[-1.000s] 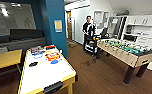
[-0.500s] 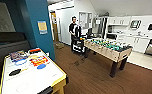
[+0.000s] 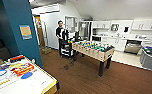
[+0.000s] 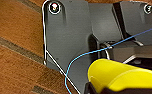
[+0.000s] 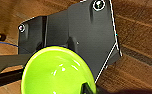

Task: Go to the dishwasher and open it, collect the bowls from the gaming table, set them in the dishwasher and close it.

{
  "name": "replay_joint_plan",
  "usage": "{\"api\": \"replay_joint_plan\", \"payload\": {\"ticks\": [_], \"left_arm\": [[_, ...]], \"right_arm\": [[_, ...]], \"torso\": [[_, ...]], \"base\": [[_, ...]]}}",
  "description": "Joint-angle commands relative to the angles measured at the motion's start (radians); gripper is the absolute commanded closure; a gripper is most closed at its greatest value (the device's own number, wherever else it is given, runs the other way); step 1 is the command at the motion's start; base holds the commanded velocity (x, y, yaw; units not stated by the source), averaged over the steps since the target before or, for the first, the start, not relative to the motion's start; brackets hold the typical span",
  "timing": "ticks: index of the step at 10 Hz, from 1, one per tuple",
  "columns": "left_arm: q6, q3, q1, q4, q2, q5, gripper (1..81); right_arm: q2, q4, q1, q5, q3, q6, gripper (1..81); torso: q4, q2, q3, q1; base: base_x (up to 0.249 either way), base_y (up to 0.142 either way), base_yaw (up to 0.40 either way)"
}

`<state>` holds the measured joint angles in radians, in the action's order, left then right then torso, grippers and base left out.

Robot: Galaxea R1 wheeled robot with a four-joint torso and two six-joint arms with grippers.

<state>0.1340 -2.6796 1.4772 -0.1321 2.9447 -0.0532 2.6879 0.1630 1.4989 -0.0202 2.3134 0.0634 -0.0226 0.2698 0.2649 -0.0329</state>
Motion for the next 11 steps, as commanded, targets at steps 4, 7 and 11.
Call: {"api": "replay_joint_plan", "payload": {"ticks": [4,7,11], "left_arm": [[0.006,-0.003,-0.053,0.009,-0.004,-0.060,81.1],[0.006,-0.003,-0.053,0.016,-0.001,-0.060,81.1],[0.006,-0.003,-0.053,0.014,-0.001,-0.060,81.1]], "right_arm": [[-0.021,0.003,-0.050,-0.058,-0.005,0.003,81.1],[-0.021,0.003,-0.047,-0.058,-0.003,0.003,81.1],[-0.021,0.001,-0.048,-0.058,-0.003,0.003,81.1]], "torso": [[0.000,0.000,0.000,0.000],[0.000,0.000,0.000,0.000],[0.000,0.000,0.000,0.000]], "base": [[0.000,0.000,-0.400],[0.000,0.000,-0.400],[0.000,0.000,-0.400]]}}
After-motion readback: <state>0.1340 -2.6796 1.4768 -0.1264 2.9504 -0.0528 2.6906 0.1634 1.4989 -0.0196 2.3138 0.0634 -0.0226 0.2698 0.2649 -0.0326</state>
